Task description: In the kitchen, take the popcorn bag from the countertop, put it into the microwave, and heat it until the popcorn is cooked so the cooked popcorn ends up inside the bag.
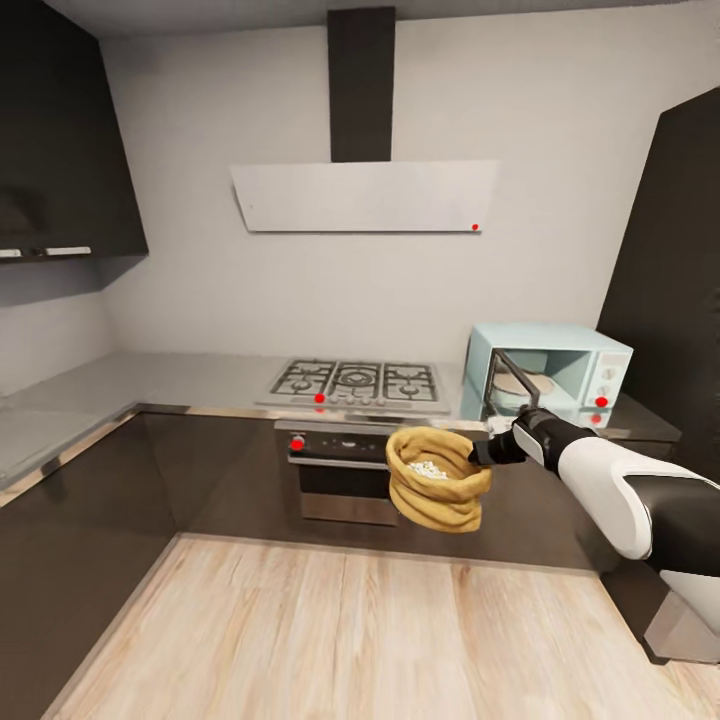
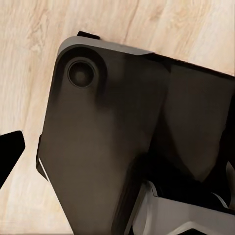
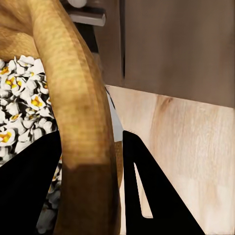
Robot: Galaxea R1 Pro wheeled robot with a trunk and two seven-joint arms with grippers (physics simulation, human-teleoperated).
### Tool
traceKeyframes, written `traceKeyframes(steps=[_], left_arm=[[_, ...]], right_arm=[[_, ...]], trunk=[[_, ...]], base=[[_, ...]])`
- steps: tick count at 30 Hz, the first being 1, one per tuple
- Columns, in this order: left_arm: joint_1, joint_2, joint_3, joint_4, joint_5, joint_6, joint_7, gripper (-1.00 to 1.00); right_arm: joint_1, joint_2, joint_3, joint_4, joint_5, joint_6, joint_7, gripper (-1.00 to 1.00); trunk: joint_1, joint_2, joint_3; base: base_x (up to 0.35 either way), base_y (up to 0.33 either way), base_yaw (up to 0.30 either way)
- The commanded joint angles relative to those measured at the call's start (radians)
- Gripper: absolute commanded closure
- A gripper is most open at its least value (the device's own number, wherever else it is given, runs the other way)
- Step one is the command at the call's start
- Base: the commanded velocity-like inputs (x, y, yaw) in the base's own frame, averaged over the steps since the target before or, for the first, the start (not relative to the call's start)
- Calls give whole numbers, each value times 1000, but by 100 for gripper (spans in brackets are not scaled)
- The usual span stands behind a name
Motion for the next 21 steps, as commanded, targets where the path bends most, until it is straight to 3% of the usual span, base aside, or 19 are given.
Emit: traceKeyframes(steps=[1, 12, 21], left_arm=[[0, 0, 1, -1, 3, -2, 1, -100], [0, 0, 0, 1, 4, -1, 1, -100], [0, 2, 0, 0, 4, -2, 1, -100]], right_arm=[[-1, 0, 1, 1, 10, 0, 9, 100], [-1, 0, 1, 1, 11, -1, 4, 100], [-1, 0, 1, 1, 10, -1, -39, 100]], trunk=[[0, -1, -2], [0, -1, -2], [0, -1, -2]], base=[[-345, 0, 0], [-332, -49, -15], [-54, -43, -260]])
